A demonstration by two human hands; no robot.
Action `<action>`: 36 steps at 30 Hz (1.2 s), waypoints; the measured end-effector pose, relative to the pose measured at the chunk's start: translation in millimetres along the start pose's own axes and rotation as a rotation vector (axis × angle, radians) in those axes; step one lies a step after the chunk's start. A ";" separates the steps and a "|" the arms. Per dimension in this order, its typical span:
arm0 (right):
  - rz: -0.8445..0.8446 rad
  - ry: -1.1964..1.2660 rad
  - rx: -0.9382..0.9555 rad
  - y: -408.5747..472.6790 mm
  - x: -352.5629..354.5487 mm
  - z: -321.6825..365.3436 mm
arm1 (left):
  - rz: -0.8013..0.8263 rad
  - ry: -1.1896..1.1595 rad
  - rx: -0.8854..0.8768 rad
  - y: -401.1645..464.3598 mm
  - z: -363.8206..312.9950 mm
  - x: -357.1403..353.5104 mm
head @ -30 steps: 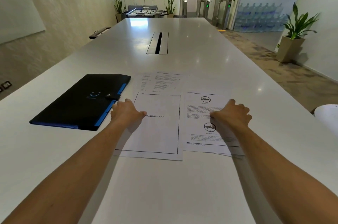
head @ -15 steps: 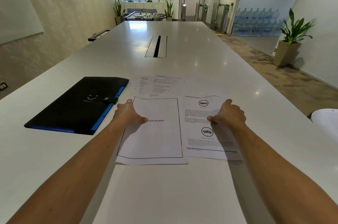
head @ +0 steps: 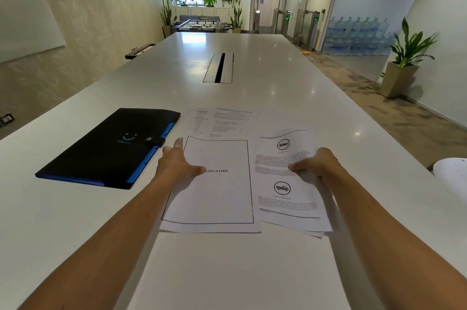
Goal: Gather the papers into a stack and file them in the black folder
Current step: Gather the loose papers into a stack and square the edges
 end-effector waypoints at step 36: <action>0.198 0.538 0.459 -26.8 -17.9 35.9 | -0.034 -0.781 0.021 -3.5 -52.5 -25.0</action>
Point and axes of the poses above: each hand's wrist, its own y-axis towards the middle knuckle, its own x-axis out of the back of the hand, z = x × y, the point moved 3 cm from there along y, towards the middle knuckle, and after that the axes turned 6 degrees about -x, right-handed, at the moved point
